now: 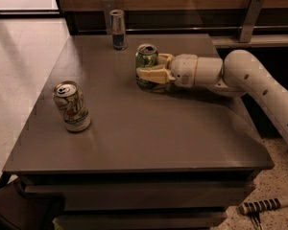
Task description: Place green can upright
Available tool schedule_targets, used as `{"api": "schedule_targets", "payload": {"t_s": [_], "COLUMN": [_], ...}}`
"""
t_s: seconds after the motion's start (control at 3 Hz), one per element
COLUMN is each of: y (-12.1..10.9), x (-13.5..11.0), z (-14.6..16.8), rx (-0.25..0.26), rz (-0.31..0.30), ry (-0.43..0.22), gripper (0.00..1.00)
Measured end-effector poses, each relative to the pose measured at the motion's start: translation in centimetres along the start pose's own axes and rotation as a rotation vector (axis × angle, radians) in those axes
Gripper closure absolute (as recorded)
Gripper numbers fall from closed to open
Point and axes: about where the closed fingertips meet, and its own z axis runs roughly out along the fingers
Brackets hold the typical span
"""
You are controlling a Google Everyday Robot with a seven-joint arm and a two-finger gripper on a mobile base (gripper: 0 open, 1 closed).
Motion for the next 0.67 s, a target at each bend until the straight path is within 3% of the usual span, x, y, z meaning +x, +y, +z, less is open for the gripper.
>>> {"api": "schedule_targets", "payload": {"t_s": [0.33, 0.67], "y": [0.13, 0.27], "x": [-0.04, -0.08], "z": [0.24, 0.50], "rx": [-0.005, -0.009], "rz": [0.000, -0.001], "ry": [0.000, -0.001], "gripper": [0.17, 0.00]}}
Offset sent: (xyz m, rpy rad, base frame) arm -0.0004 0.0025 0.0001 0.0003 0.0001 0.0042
